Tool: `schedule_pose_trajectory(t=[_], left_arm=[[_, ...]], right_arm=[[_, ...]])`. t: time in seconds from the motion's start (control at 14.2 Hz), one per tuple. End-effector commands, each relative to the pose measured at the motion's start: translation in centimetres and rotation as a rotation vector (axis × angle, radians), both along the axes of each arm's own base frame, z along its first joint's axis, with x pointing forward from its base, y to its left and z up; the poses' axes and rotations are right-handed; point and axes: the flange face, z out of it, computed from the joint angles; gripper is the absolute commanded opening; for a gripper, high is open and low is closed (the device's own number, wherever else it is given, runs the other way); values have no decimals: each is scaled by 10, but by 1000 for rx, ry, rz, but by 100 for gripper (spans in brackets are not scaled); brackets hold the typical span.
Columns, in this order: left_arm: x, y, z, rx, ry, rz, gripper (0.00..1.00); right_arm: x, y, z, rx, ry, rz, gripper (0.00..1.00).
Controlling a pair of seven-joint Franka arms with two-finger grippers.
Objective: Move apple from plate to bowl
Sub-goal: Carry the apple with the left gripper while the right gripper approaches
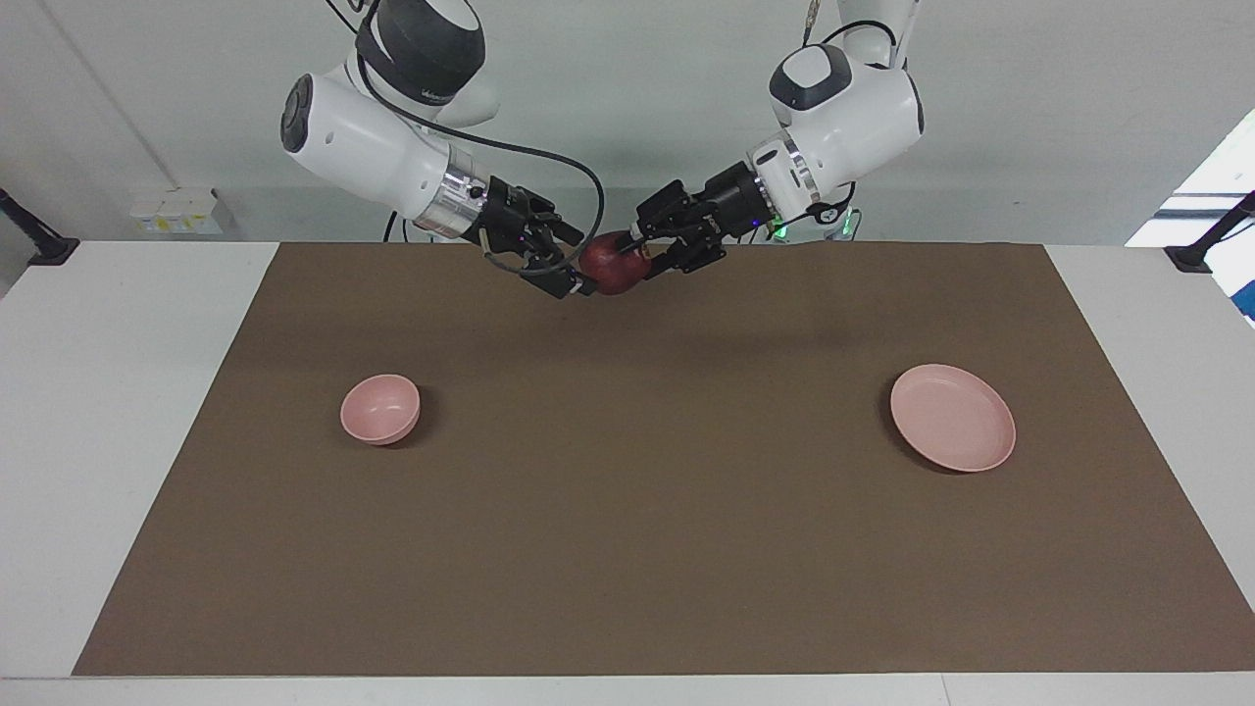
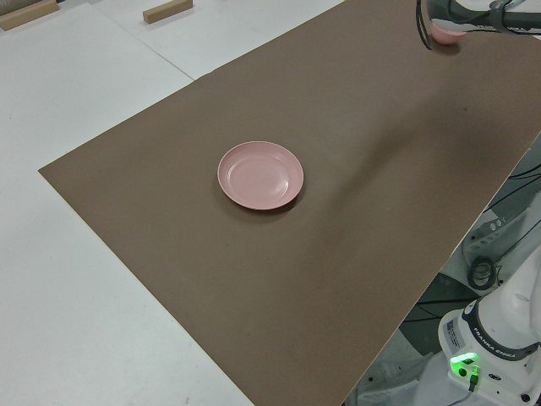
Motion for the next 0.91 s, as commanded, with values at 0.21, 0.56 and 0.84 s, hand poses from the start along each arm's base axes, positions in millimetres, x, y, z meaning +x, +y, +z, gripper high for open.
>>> schedule_pose_trajectory(t=[0.21,0.56,0.84], left_arm=[[-13,-8,9,-14,-1,4,0],[-15,-8,9,-12,13,-1,0],[-15,-6,11,-11,13,-1,0]], right_arm=[[1,27,9,22,-17,-1,100],[1,24,8,22,-10,10,35],[1,16,5,18,17,20,0]])
